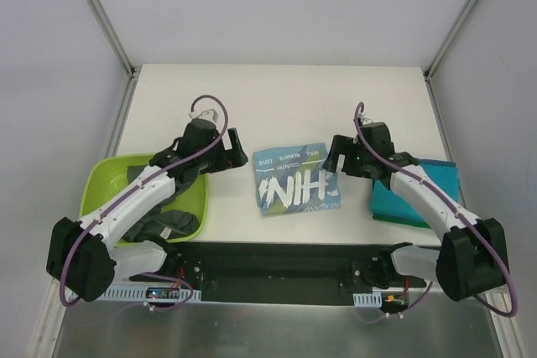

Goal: Fold and stack the t-shirts
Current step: Put the neatly folded tshirt into the corner of the board with the right arm

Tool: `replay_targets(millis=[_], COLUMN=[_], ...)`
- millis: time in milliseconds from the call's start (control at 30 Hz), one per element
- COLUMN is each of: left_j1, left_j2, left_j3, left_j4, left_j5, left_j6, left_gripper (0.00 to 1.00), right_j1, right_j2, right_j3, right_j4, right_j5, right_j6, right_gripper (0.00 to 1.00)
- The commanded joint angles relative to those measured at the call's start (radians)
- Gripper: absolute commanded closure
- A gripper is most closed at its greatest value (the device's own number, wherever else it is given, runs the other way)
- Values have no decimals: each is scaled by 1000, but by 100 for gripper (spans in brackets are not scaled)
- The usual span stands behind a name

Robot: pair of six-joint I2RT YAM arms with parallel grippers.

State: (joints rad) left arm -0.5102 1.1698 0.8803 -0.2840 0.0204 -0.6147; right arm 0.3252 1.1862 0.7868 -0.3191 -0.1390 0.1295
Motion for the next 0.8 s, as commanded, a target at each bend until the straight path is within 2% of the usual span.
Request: replay_targets(millis=[0, 133, 267, 533, 767], left_j1=[13, 21, 38, 70, 84], left_j2=[-27, 22, 71, 120, 110], left_j3=[-79, -84, -81, -92, -106], left_j4=[-27, -23, -20, -4, 5], left_j5=[-86, -89, -53, -28, -22], left_j6=[-16, -13, -17, -25, -30], left_gripper=[1, 1, 1, 1, 1], right_j1=[47, 86, 112, 147, 235], right_j2=[79, 222, 315, 440, 492], right_j3=[3, 41, 81, 103, 124], right_j4=[77, 77, 68, 114, 38], right_j5=[59, 104, 223, 156, 246], right_j6=[114, 165, 167, 188, 229], right_gripper=[4, 4, 4, 1, 8])
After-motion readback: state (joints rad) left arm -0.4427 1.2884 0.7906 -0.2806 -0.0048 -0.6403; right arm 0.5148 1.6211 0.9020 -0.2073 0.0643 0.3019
